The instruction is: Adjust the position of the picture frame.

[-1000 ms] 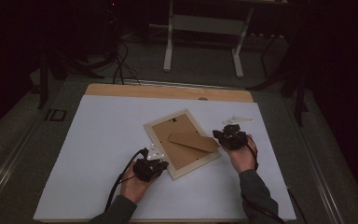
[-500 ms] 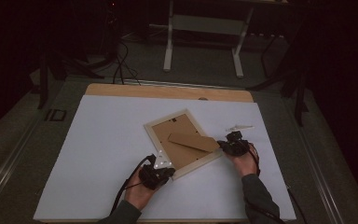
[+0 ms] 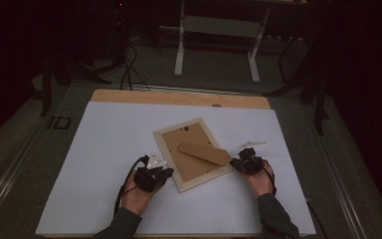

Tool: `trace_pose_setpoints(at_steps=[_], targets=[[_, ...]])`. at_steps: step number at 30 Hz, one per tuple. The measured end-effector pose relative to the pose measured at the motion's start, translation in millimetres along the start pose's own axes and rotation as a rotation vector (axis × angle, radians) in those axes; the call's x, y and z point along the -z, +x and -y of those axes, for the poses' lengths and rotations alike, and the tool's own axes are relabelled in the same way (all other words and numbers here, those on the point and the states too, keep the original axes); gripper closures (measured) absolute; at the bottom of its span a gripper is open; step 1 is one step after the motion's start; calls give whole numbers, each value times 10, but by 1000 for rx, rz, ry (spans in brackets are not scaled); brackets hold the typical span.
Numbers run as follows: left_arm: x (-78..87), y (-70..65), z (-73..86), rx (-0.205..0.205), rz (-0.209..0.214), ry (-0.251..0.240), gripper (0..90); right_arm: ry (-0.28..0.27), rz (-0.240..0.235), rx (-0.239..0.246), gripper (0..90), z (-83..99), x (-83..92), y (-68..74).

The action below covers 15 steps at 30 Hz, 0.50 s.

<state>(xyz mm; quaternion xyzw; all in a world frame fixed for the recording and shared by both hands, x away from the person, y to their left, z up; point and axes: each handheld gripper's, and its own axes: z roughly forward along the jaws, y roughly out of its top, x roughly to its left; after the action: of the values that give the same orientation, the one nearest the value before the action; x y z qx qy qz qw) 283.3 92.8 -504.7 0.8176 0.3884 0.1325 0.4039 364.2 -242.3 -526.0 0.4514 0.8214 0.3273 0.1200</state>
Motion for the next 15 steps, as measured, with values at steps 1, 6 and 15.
trace_pose_setpoints(at_steps=[1,6,15], targets=[[6,1,1,4,0,-4,892,1,-5,7,900,13,6,25],[26,-1,10,-5,-4,-2,891,0,-56,27,900,80,30,177],[72,19,26,-4,-2,-3,888,0,-148,60,900,161,28,459]])
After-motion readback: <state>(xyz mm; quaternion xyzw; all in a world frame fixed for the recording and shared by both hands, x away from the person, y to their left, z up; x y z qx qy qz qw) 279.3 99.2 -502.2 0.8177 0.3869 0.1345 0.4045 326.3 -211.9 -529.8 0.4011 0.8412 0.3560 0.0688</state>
